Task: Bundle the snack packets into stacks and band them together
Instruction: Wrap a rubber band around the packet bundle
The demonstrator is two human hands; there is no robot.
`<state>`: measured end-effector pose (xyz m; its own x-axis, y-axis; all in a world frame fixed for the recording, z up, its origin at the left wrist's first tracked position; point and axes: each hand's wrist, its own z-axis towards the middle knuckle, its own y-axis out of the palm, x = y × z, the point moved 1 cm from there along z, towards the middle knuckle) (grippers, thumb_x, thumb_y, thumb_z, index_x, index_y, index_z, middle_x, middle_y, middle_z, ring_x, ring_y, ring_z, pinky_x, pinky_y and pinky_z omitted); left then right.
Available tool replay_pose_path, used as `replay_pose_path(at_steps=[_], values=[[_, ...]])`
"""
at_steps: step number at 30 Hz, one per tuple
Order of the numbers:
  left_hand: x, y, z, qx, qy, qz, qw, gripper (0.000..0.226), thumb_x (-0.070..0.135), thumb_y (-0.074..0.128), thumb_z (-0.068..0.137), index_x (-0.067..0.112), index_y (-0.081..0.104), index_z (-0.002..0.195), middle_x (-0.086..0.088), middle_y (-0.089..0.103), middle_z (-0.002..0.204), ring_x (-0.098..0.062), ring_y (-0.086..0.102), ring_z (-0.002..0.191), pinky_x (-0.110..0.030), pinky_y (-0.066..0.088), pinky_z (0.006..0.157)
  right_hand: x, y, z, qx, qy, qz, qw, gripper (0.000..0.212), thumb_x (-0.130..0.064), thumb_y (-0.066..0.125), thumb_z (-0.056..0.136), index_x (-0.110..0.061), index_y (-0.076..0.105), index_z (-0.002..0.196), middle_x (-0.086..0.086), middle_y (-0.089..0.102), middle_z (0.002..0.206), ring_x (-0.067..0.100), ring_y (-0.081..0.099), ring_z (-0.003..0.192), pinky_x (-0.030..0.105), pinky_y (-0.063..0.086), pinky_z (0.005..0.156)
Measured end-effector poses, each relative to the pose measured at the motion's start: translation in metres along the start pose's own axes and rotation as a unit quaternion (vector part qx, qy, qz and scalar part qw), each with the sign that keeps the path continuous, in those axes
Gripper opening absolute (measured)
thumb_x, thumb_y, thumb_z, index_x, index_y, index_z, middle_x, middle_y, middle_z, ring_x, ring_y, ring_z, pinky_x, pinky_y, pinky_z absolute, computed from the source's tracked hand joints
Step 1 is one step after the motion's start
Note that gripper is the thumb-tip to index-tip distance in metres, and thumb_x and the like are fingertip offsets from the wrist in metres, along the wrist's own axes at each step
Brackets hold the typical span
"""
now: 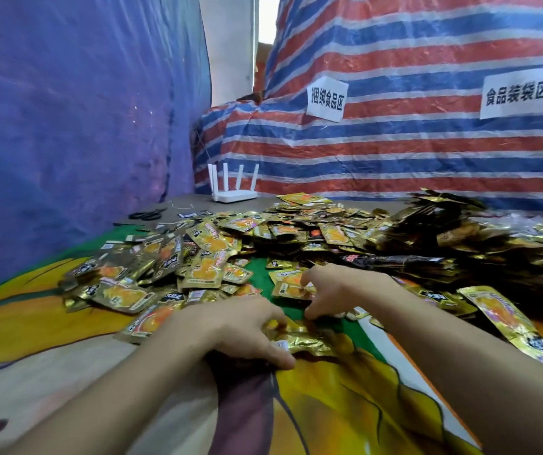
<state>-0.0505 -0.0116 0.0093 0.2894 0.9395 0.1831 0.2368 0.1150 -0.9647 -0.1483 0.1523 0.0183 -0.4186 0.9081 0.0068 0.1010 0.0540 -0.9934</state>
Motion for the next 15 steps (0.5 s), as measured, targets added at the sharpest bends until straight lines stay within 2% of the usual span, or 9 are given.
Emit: replay_pose_path(at_steps=[3, 5, 7, 10, 13, 15], values=[[0.001, 0.008, 0.002, 0.073, -0.025, 0.082, 0.994, 0.048, 0.046, 0.056, 0.09, 0.018, 0.053, 0.128, -0.005, 0.056, 0.124, -0.027, 0.055, 0.115, -0.041, 0.048, 0.09, -0.006, 0.011, -0.005, 0.046, 0.018, -0.014, 0.999, 0.037, -0.029, 0.067, 0.087, -0.018, 0.053, 0.12, 0.008, 0.06, 0.12, 0.025, 0.056, 0.098, 0.035, 0.051, 0.076], [0.003, 0.018, 0.001, 0.124, -0.043, 0.123, 0.984, 0.038, 0.038, 0.051, 0.09, 0.017, 0.048, 0.121, -0.007, 0.052, 0.122, -0.03, 0.053, 0.114, -0.043, 0.042, 0.089, -0.008, 0.022, -0.007, 0.097, 0.046, -0.006, 0.994, 0.03, -0.025, 0.061, 0.09, -0.017, 0.052, 0.117, 0.009, 0.057, 0.121, 0.029, 0.053, 0.108, 0.039, 0.049, 0.08], [0.003, 0.028, 0.002, 0.152, -0.066, 0.123, 0.979, 0.035, 0.032, 0.049, 0.09, 0.018, 0.045, 0.121, -0.009, 0.05, 0.125, -0.032, 0.049, 0.118, -0.047, 0.039, 0.099, -0.006, 0.032, -0.009, 0.137, 0.074, 0.028, 0.987, 0.034, -0.026, 0.058, 0.092, -0.019, 0.053, 0.125, 0.008, 0.052, 0.125, 0.033, 0.047, 0.121, 0.046, 0.048, 0.091], [-0.001, 0.031, 0.008, 0.185, -0.113, 0.11, 0.97, 0.036, 0.033, 0.047, 0.095, 0.016, 0.047, 0.126, -0.009, 0.05, 0.132, -0.031, 0.045, 0.125, -0.046, 0.034, 0.108, -0.001, 0.037, -0.011, 0.17, 0.097, 0.068, 0.978, 0.041, -0.023, 0.056, 0.093, -0.022, 0.054, 0.134, 0.008, 0.052, 0.13, 0.033, 0.046, 0.124, 0.045, 0.047, 0.091], [-0.004, 0.024, 0.021, 0.214, -0.153, 0.092, 0.96, 0.033, 0.027, 0.047, 0.098, 0.011, 0.052, 0.125, -0.012, 0.051, 0.133, -0.031, 0.043, 0.127, -0.042, 0.035, 0.105, 0.001, 0.036, -0.013, 0.204, 0.098, 0.118, 0.967, 0.044, -0.017, 0.056, 0.092, -0.026, 0.057, 0.135, 0.006, 0.055, 0.13, 0.032, 0.048, 0.125, 0.044, 0.048, 0.09], [-0.003, 0.014, 0.03, 0.226, -0.171, 0.057, 0.957, 0.023, 0.022, 0.047, 0.097, 0.009, 0.055, 0.115, -0.013, 0.053, 0.127, -0.031, 0.047, 0.121, -0.04, 0.04, 0.096, 0.004, 0.034, -0.015, 0.247, 0.102, 0.165, 0.949, 0.039, -0.015, 0.056, 0.092, -0.026, 0.061, 0.129, 0.005, 0.06, 0.121, 0.031, 0.053, 0.119, 0.043, 0.049, 0.086]])
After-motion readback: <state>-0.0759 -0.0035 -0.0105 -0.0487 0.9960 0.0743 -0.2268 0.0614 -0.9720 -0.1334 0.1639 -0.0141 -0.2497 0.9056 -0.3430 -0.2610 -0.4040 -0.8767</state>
